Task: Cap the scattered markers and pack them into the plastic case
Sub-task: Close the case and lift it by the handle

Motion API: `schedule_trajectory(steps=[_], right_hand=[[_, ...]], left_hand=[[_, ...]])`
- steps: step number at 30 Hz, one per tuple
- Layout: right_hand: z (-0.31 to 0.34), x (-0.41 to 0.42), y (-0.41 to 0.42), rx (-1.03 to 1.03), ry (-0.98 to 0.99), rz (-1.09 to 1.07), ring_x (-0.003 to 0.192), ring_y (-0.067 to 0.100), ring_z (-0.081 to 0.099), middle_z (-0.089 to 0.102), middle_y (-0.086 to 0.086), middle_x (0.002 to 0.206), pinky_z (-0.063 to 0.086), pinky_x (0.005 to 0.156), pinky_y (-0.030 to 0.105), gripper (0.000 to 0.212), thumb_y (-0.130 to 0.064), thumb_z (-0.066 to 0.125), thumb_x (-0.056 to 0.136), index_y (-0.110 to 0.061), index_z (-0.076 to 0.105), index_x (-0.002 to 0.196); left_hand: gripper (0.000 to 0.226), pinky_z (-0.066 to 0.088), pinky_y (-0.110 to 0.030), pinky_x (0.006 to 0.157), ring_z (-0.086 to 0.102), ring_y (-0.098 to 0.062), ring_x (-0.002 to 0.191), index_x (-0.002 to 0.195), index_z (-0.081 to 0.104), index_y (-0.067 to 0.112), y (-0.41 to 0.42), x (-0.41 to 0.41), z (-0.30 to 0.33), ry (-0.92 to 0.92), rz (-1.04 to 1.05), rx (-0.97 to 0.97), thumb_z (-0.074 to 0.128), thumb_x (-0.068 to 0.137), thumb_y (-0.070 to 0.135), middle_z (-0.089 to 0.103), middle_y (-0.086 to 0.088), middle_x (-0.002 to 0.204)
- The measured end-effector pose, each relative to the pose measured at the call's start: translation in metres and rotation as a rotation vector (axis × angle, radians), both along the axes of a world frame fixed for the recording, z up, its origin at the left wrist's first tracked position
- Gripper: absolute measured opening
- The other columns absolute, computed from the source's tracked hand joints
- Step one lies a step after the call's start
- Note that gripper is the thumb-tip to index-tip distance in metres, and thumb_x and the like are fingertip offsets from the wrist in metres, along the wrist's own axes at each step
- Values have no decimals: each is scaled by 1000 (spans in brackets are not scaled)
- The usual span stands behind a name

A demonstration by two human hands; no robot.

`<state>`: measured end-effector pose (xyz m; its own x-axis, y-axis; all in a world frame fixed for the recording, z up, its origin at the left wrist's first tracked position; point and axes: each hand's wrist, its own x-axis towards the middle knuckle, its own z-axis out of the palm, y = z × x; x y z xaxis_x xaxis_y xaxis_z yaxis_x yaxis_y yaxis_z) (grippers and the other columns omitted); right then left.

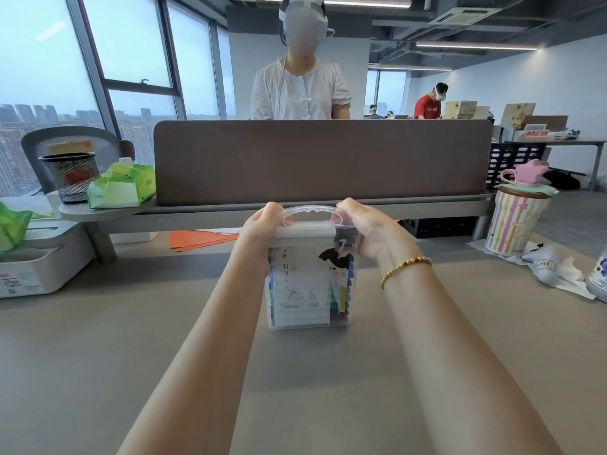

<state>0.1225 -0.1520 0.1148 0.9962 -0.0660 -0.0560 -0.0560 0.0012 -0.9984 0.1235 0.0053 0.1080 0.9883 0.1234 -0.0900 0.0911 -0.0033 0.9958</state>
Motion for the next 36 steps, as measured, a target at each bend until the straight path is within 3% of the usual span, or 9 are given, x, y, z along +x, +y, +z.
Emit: schedule_trajectory(steps=[6,11,14,20,24,28,31,33,36], right_hand=[[-16,1,2,-14,-289,-180,98,27,60,67,3,91,51,85,44,24,-39,52,94,-22,66,82],[-23,-4,19,-190,-540,-395,71,15,59,62,-4,73,52,58,28,35,-34,42,99,-10,61,82],[-29,-1,24,-267,-689,-491,66,20,59,61,-4,68,49,60,32,40,-30,39,100,-5,59,77],[-29,-1,15,-129,-573,-304,57,6,58,66,-1,74,49,53,21,42,-36,32,102,-8,61,89],[-38,-6,2,3,-476,-132,70,13,60,66,1,86,49,62,24,30,-39,43,98,-17,63,99],[-34,-12,-4,-229,-553,-141,87,-6,57,67,-7,93,42,70,8,24,-34,47,97,-16,62,96],[-40,-14,-2,-265,-574,-160,81,-9,57,65,-2,103,43,70,7,28,-34,45,98,-13,59,110],[-48,-18,-2,-251,-546,-140,99,0,57,59,0,121,44,80,10,38,-37,46,97,-16,52,128],[-57,-24,-10,-109,-474,-137,100,12,61,65,1,106,49,89,25,44,-44,50,92,-19,54,128]], left_hand=[[26,30,-20,46,42,-15,51,69,57,19,0,4,1,2,1,-8,43,86,34,54,-2,75],[23,30,-23,48,40,-16,53,70,54,17,0,4,-3,-50,8,-31,41,84,29,52,-3,75],[21,31,-21,46,40,-15,53,73,53,16,-2,2,-3,-73,11,-47,40,85,28,51,-2,72],[42,53,-33,74,65,-18,82,94,62,17,11,4,-26,-264,-144,-59,46,90,55,67,-4,90],[44,56,-31,74,66,-23,98,119,56,12,17,-4,-77,-224,-259,-39,59,85,41,69,-6,107],[60,55,-43,85,66,-28,101,122,53,9,17,-7,-98,-199,-301,-127,65,73,41,67,-12,113],[58,55,-44,84,65,-30,101,121,54,8,16,-10,-98,-218,-296,-162,66,73,39,67,-13,112],[58,56,-44,83,65,-30,101,121,54,8,15,-13,-97,-223,-283,-174,66,73,39,67,-13,111],[47,58,-39,76,67,-28,97,117,55,11,11,-20,-94,-225,-296,-159,64,78,37,68,-11,107]])
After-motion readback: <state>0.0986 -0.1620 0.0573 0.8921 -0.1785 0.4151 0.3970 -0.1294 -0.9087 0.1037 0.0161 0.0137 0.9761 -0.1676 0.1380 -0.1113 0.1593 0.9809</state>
